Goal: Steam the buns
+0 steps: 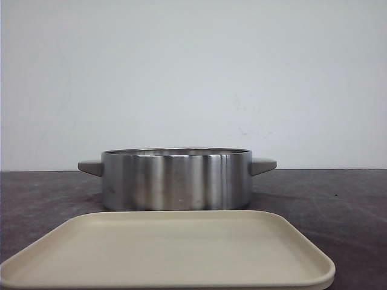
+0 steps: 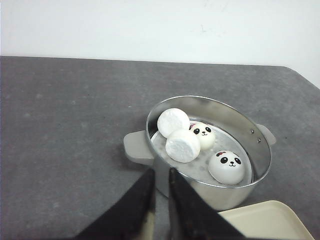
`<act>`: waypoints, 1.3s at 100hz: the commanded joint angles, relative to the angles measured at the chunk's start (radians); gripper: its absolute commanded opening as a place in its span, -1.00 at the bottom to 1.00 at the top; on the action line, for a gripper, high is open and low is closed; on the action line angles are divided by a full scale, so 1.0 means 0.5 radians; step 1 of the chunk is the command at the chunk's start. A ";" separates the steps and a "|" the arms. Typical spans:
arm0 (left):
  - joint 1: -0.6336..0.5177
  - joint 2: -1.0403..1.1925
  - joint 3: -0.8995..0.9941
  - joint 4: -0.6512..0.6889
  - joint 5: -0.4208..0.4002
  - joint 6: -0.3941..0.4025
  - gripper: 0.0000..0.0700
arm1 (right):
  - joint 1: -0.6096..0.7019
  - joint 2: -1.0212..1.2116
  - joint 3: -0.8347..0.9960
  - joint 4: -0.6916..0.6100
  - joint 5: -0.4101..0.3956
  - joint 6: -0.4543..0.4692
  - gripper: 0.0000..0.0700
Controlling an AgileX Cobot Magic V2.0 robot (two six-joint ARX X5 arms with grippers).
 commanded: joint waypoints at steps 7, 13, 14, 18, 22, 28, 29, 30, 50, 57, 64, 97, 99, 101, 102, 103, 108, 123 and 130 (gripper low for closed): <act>-0.008 0.002 0.021 0.021 -0.006 0.020 -1.00 | -0.069 -0.217 -0.018 -0.108 0.050 0.035 -0.98; -0.008 0.002 0.021 0.023 -0.006 0.020 -1.00 | -0.159 -0.385 -0.110 -0.163 -0.019 0.008 -0.98; -0.008 0.002 0.021 0.024 -0.005 0.020 -1.00 | -0.176 -0.415 -0.130 -0.166 -0.043 -0.002 -0.98; -0.008 0.002 0.022 0.023 -0.005 0.020 -1.00 | -0.249 -0.547 -0.230 -0.165 -0.149 -0.043 -0.98; -0.008 0.002 0.021 0.023 -0.005 0.020 -1.00 | -0.331 -0.682 -0.337 -0.163 -0.234 -0.067 -0.98; -0.008 0.002 0.021 0.025 -0.005 0.020 -1.00 | -0.467 -0.898 -0.513 -0.162 -0.301 -0.105 -0.98; -0.008 0.002 0.021 0.025 -0.005 0.020 -1.00 | -0.490 -0.934 -0.543 -0.162 -0.307 -0.110 -0.98; -0.008 0.002 0.021 0.025 -0.005 0.020 -1.00 | -0.512 -0.969 -0.573 -0.160 -0.313 -0.114 -0.98; -0.008 0.002 0.021 0.026 -0.005 0.020 -1.00 | -0.965 -1.547 -1.123 -0.160 -0.317 -0.125 -0.98; -0.008 0.002 0.022 0.026 -0.005 0.020 -1.00 | -1.127 -1.685 -1.289 -0.159 -0.322 -0.122 -0.98; -0.008 0.002 0.021 0.026 -0.005 0.020 -1.00 | -1.273 -1.803 -1.441 -0.158 -0.332 -0.121 -0.98; -0.008 0.002 0.021 0.026 -0.005 0.020 -1.00 | -1.628 -2.239 -1.928 -0.152 -0.549 0.004 -0.98; -0.008 0.002 0.022 0.026 -0.005 0.020 -1.00 | -1.631 -2.259 -1.942 -0.168 -0.564 0.015 -0.98; -0.008 0.002 0.022 0.026 -0.005 0.020 -1.00 | -1.634 -2.278 -1.939 -0.220 -0.581 0.021 -0.98; -0.008 0.002 0.021 0.026 -0.005 0.020 -1.00 | -1.637 -2.288 -1.939 -0.240 -0.586 0.022 -0.98; -0.008 0.002 0.022 0.026 -0.006 0.020 -1.00 | -1.638 -2.296 -1.939 -0.260 -0.592 0.021 -0.98; -0.008 0.002 0.022 0.026 -0.005 0.020 -1.00 | -1.641 -2.314 -1.939 -0.342 -0.598 0.021 -0.98; -0.008 0.002 0.022 0.028 -0.005 0.020 -1.00 | -1.659 -2.315 -1.939 -0.507 -0.650 0.024 -0.98; -0.008 0.002 0.022 0.030 -0.005 0.020 -1.00 | -1.666 -2.315 -1.939 -0.557 -0.694 0.024 -0.98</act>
